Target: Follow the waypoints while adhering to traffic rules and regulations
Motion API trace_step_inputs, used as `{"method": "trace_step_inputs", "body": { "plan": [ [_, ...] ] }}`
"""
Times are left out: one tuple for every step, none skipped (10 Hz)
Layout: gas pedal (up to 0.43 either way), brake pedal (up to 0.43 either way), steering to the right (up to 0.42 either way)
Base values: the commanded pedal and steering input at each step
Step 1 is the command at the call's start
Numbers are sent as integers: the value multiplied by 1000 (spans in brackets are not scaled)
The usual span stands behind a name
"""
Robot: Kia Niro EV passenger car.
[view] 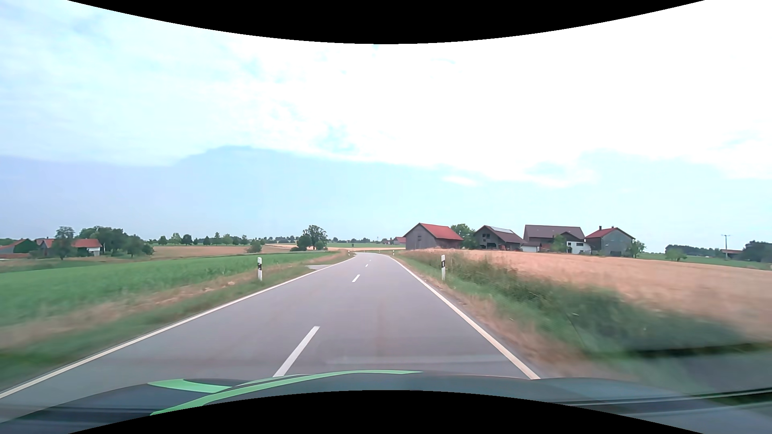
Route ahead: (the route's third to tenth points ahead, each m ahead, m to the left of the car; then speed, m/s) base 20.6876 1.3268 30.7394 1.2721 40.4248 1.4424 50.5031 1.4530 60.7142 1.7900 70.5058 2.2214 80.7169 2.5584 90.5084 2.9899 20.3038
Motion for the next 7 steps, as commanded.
{"method": "trace_step_inputs", "body": {
  "plan": [
    [118,0,-1],
    [118,0,0],
    [118,0,0],
    [118,0,0],
    [118,0,0],
    [118,0,0],
    [118,0,-1]
  ]
}}
